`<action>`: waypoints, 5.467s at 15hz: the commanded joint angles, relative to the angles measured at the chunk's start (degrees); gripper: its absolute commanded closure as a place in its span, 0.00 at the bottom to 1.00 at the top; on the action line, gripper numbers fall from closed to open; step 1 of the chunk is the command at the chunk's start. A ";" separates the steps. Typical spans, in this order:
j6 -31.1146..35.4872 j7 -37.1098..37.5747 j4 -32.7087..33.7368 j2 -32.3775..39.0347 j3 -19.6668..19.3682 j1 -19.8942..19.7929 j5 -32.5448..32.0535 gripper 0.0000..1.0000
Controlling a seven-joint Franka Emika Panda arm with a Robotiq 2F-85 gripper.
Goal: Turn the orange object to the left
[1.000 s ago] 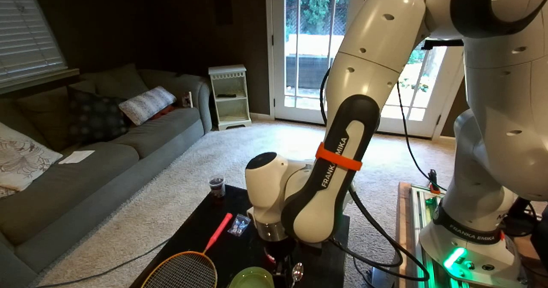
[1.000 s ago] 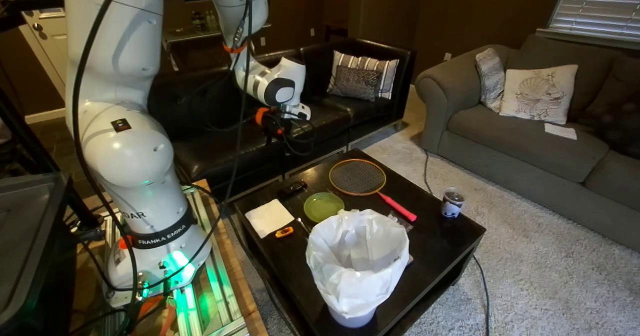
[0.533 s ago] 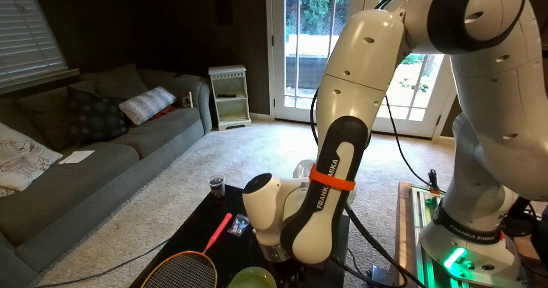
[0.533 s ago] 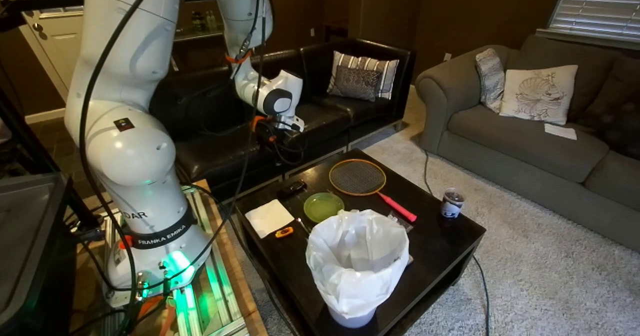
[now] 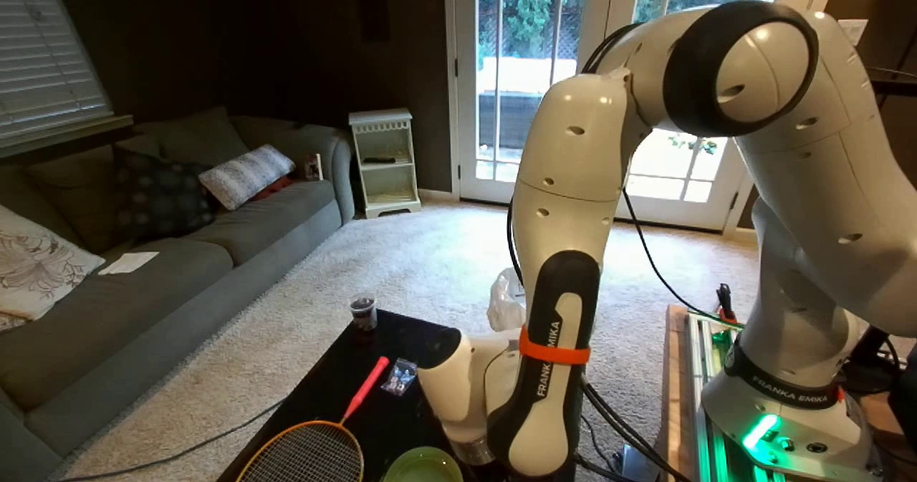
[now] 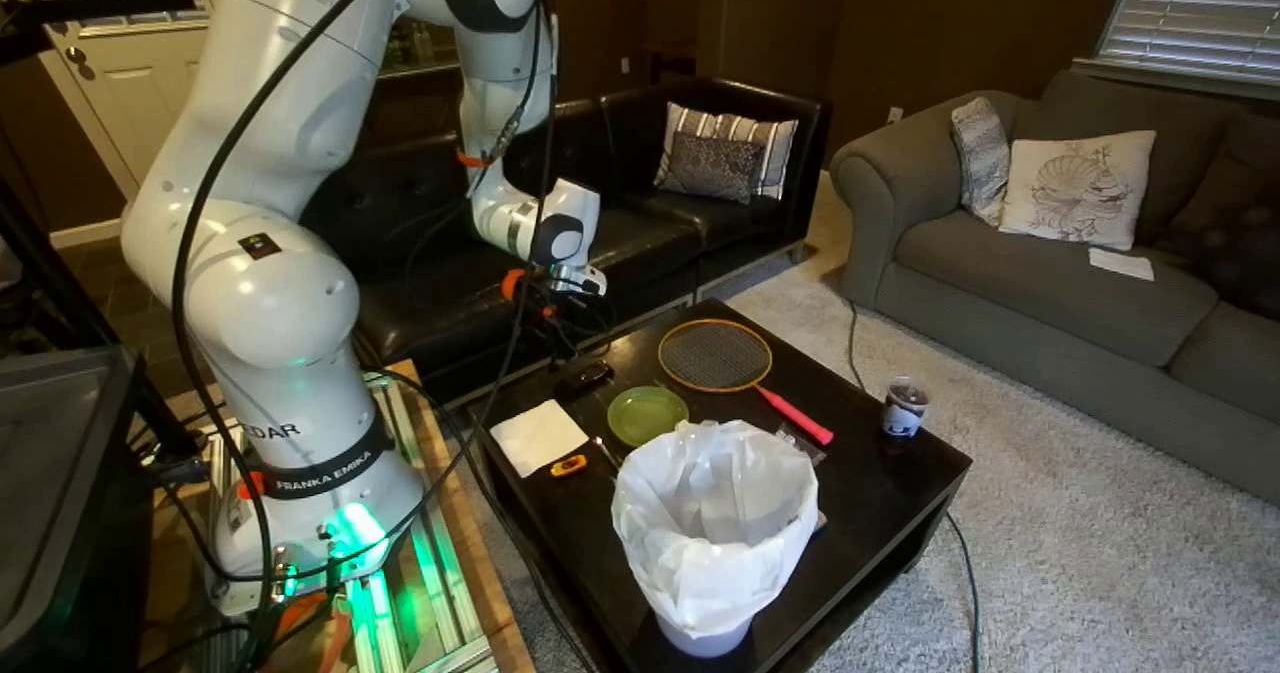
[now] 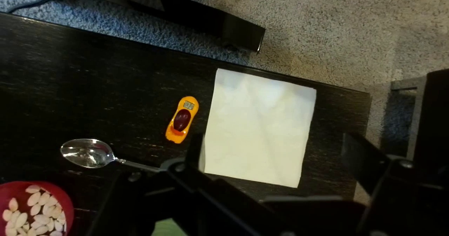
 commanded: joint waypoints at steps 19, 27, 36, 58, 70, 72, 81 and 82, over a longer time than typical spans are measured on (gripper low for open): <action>13.92 0.00 4.38 19.57 0.62 -4.96 2.48 0.00; 21.21 4.46 9.68 27.22 0.15 -2.24 4.37 0.00; 24.79 9.80 13.45 31.11 -5.04 4.26 6.41 0.00; 23.45 11.70 19.22 37.02 -9.39 6.41 6.80 0.00; 23.63 11.64 19.60 37.30 -9.84 6.21 6.78 0.53; 23.59 11.72 19.55 37.24 -9.96 6.33 6.81 0.67; 23.67 11.63 18.99 36.71 -10.20 6.67 6.65 0.92; 24.04 11.55 18.23 36.15 -10.44 7.10 6.50 0.92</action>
